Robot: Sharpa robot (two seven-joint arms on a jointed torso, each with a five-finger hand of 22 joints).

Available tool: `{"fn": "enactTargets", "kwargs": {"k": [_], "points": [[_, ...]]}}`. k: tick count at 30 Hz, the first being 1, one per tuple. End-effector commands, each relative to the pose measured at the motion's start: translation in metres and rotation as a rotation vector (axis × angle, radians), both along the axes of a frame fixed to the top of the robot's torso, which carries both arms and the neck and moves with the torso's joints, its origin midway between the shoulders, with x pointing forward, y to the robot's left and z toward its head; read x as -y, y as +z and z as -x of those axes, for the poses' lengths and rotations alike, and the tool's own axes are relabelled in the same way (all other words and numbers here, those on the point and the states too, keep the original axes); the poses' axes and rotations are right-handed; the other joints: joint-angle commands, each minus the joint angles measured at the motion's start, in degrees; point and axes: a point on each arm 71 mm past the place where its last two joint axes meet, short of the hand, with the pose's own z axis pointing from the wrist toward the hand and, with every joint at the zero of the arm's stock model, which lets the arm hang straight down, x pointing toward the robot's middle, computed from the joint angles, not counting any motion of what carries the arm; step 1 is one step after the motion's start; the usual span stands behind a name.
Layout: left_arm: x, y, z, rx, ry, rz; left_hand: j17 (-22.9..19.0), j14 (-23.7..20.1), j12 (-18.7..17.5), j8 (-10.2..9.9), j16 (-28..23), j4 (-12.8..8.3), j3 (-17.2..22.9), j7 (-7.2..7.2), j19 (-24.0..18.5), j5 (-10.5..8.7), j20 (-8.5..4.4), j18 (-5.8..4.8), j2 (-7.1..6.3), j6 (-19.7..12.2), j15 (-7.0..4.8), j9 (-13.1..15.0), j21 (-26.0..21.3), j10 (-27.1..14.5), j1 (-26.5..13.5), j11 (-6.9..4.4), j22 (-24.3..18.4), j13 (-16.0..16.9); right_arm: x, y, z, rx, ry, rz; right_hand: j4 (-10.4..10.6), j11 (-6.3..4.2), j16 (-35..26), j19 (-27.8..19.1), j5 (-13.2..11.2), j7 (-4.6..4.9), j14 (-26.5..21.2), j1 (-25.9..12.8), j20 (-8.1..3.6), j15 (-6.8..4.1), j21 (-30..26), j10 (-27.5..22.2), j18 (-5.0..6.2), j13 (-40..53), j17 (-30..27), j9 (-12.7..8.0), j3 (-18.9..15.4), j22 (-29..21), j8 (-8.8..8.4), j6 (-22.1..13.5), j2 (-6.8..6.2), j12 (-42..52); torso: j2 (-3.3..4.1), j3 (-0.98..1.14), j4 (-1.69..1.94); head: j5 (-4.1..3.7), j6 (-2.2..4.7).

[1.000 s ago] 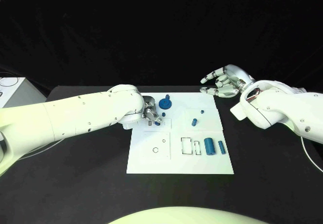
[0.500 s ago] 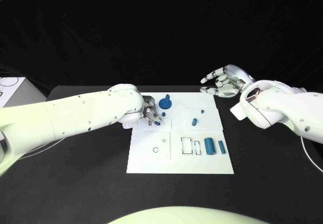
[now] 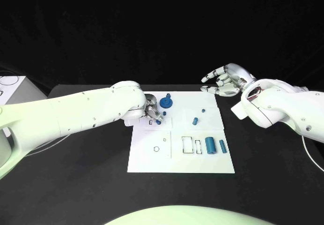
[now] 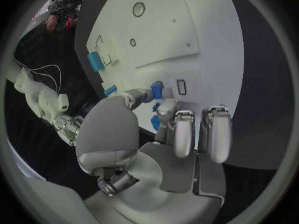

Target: Assemble the parts on the task board

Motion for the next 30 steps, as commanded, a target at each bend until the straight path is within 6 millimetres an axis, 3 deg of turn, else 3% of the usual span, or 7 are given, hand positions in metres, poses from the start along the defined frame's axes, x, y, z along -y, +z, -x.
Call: {"fn": "enactTargets", "kwargs": {"k": [1, 17, 24, 30], "points": [[0.0029, -0.0046, 0.0017, -0.051, -0.019, -0.026, 15.1, 5.9, 0.2, 0.1, 0.2, -12.8, 12.4, -0.22, 1.2, 0.17, -0.03, -0.87, 0.34, 0.3, -0.43, -0.1, 0.2, 0.3, 0.5, 0.12, 7.8, 0.0, -0.0021, -0.0004, 0.0005, -0.001, 0.017, 0.009, -0.1, -0.06, 0.2, 5.9, -0.2, -0.16, 5.9, -0.6, -0.25, -0.27, 0.3, -0.1, -0.82, 9.5, 14.7, 0.0, 0.2, 15.1, 0.39, -0.3, -0.14, -0.2, -0.02, -0.02, -0.11, 0.07, -0.12], [0.0105, -0.0053, 0.0005, -0.066, -0.025, -0.033, 15.1, 5.9, 0.0, -0.1, 0.2, -12.3, 11.7, -0.21, 1.2, -0.15, -0.03, -0.87, 0.42, 0.3, -0.40, 0.0, 0.2, 0.4, -0.1, 0.16, 7.7, -0.3, -0.0033, -0.0002, 0.0008, 0.001, 0.020, 0.007, -0.1, -0.07, 0.2, 5.9, -0.2, -0.16, 5.9, -0.6, -0.26, -0.28, 0.3, -0.1, -0.82, 9.5, 14.7, 0.0, 0.3, 15.1, 0.42, -0.4, -0.22, -0.2, -0.06, -0.03, 0.04, -0.28, -0.29], [0.0091, -0.0050, -0.0007, -0.059, -0.011, -0.029, 15.1, 5.9, -0.4, -0.6, 0.2, -9.8, 5.8, -1.10, 1.1, -1.25, -0.13, -0.86, 0.51, 0.1, -0.75, 0.7, 0.0, 1.0, -2.1, -0.46, 7.7, -0.4, -0.0030, -0.0001, 0.0008, 0.002, 0.019, 0.006, 0.0, -0.07, 0.1, 5.9, -0.2, -0.16, 5.8, -0.7, -0.26, -0.28, 0.3, -0.2, -0.82, 9.4, 14.6, 0.0, 0.4, 15.1, 0.43, -0.4, -0.26, -0.3, -0.01, -0.06, 0.04, -0.35, -0.18], [0.0065, -0.0044, -0.0030, -0.043, 0.009, -0.029, 15.1, 5.9, -0.3, -1.9, 0.2, -4.4, -3.0, -1.41, 1.2, -2.71, -0.36, -0.87, 0.38, 1.5, -0.93, 0.2, -0.1, 0.9, -5.6, -0.54, 7.7, -0.1, -0.0026, 0.0000, 0.0009, 0.003, 0.018, 0.005, 0.0, -0.06, 0.1, 5.9, -0.2, -0.15, 5.8, -0.7, -0.26, -0.28, 0.3, -0.2, -0.82, 9.4, 14.5, -0.1, 0.4, 15.1, 0.43, -0.4, -0.27, -0.3, -0.03, -0.08, 0.07, -0.44, -0.18]]}}
